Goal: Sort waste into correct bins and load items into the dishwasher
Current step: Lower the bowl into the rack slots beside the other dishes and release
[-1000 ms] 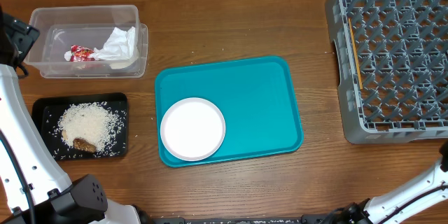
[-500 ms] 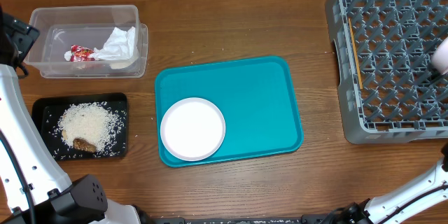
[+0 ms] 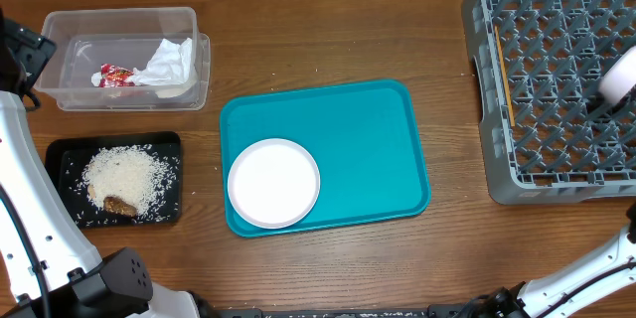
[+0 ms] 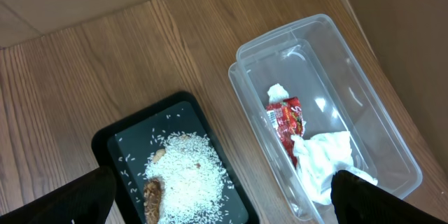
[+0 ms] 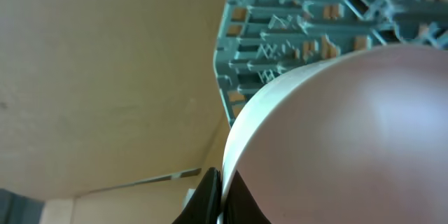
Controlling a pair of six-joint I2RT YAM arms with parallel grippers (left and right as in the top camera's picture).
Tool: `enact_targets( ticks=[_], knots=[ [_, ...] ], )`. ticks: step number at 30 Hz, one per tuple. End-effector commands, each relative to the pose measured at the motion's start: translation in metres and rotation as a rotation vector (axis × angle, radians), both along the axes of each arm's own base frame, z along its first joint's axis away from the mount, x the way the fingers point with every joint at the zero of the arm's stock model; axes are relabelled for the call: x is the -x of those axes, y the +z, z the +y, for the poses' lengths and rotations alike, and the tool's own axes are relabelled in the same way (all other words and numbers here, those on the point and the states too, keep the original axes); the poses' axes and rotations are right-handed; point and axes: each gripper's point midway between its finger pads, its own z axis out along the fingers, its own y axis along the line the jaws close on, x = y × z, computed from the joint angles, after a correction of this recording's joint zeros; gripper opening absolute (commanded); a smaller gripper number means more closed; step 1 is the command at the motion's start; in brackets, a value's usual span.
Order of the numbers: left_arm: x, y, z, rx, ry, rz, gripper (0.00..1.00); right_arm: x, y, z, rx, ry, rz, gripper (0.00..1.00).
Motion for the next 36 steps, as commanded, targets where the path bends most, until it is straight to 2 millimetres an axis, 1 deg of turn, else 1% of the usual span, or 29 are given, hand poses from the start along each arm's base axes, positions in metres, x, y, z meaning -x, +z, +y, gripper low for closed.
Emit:
enact_targets(
  ticks=[1, 3, 5, 13, 17, 18, 23, 26, 29, 32, 34, 36],
  knots=[
    [-0.001, -0.001, 0.002, 0.000, 0.018, -0.002, 1.00, 0.007, -0.016, -0.005, 0.015, -0.048, 0.111, 0.04],
    [-0.001, -0.001, 0.002, 0.000, 0.018, -0.002, 1.00, 0.011, -0.027, -0.009, 0.043, -0.070, 0.175, 0.04],
    [-0.001, -0.001, 0.002, 0.000, 0.017, -0.003, 1.00, 0.015, -0.032, -0.013, 0.060, -0.086, 0.209, 0.04],
    [-0.001, -0.001, 0.001, 0.000, 0.017, -0.002, 1.00, 0.029, -0.020, -0.021, 0.091, -0.128, 0.237, 0.04],
    [-0.001, -0.001, 0.001, 0.000, 0.017, -0.002, 1.00, 0.043, -0.014, -0.034, 0.144, -0.202, 0.312, 0.15],
    [-0.001, -0.001, 0.002, 0.000, 0.018, -0.002, 1.00, 0.047, -0.012, -0.037, 0.154, -0.229, 0.335, 0.17],
    [-0.001, -0.001, 0.001, 0.000, 0.017, -0.002, 1.00, 0.069, 0.009, -0.050, 0.204, -0.307, 0.367, 0.24],
    [-0.001, -0.001, 0.002, 0.000, 0.018, -0.002, 1.00, 0.081, 0.021, -0.054, 0.201, -0.359, 0.386, 0.25],
    [-0.001, -0.001, 0.001, 0.000, 0.017, -0.002, 1.00, 0.090, 0.039, -0.053, 0.212, -0.384, 0.374, 0.25],
    [-0.001, -0.001, 0.001, 0.000, 0.017, -0.002, 1.00, 0.094, 0.055, -0.048, 0.217, -0.404, 0.358, 0.25],
    [-0.001, -0.001, 0.001, 0.000, 0.017, -0.002, 1.00, 0.093, 0.066, -0.045, 0.242, -0.405, 0.336, 0.25],
    [-0.001, -0.001, 0.002, 0.000, 0.018, -0.002, 1.00, 0.088, 0.068, -0.043, 0.265, -0.398, 0.326, 0.25]
  ],
)
